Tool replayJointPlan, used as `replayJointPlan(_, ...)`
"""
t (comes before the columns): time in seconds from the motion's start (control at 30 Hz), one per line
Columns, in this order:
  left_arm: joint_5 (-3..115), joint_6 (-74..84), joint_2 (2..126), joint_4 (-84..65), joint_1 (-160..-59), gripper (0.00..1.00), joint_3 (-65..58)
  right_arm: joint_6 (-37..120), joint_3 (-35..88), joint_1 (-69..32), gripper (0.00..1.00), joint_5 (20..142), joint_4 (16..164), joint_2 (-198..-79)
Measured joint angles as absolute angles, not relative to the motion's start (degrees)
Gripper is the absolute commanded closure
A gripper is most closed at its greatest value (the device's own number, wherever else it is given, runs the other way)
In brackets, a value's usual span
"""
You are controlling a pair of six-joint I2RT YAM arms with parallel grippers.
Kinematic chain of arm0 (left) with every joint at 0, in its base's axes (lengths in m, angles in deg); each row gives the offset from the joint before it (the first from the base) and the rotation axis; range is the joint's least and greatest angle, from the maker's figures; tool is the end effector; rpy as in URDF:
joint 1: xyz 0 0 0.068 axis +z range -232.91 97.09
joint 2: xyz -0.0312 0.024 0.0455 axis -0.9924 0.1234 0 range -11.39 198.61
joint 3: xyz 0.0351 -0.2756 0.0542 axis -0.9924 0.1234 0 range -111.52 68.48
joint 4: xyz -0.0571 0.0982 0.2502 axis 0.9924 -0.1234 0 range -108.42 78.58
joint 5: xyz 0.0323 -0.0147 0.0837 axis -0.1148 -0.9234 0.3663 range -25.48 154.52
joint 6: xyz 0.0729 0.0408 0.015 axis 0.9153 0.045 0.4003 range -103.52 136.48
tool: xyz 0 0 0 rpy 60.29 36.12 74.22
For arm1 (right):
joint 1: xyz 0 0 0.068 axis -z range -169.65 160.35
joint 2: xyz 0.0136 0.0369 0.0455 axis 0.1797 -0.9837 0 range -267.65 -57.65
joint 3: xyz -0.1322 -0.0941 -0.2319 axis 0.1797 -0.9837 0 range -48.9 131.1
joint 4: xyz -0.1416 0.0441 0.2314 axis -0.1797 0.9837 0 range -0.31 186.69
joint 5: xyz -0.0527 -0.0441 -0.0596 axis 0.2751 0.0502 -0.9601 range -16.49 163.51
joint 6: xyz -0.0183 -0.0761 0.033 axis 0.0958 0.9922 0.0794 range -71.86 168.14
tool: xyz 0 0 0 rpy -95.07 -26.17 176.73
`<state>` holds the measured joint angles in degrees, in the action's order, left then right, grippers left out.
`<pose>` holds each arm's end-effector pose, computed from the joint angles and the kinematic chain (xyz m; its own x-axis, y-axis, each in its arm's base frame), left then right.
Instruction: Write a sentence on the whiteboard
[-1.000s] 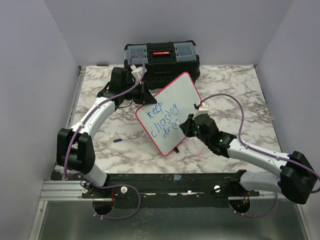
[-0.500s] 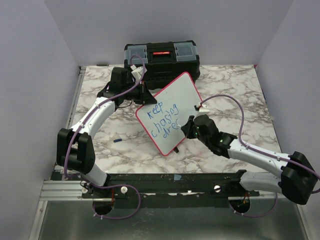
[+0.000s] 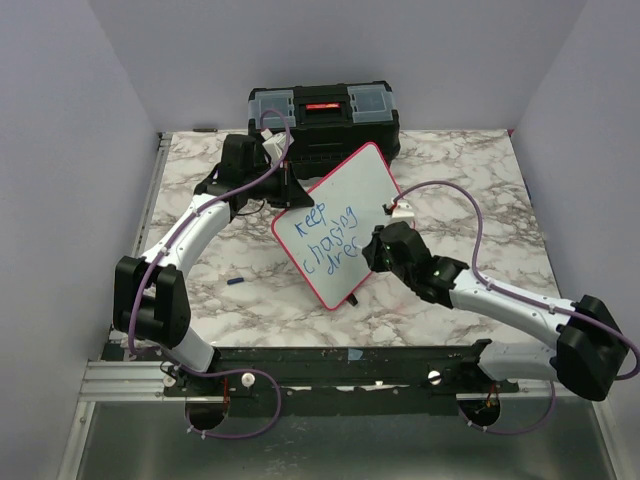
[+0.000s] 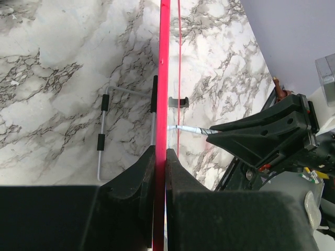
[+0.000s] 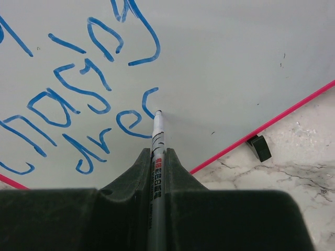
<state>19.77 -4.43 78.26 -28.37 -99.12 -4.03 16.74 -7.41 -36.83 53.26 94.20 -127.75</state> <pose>0.3586 -0.1589 0.2979 -0.7733 -0.0392 -0.6329 0.5161 0.5409 -0.6641 0.2253 0.2051 0.2215 -0.5728 0.1009 -0.8134 -0.2257 0.9346 0.2749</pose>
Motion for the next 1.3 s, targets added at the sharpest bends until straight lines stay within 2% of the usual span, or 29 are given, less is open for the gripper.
replayJointPlan(0.67,19.81,-4.54,78.32,-28.35,-99.12,1.0,-4.03,18.27,-3.1,-36.83,1.0,51.34,95.38,-130.4)
replayJointPlan(1.3,19.9,-4.58,78.43,-28.35,-99.12,1.0,-4.05,17.42,-6.14,-36.83,0.99,51.49,93.13,-129.11)
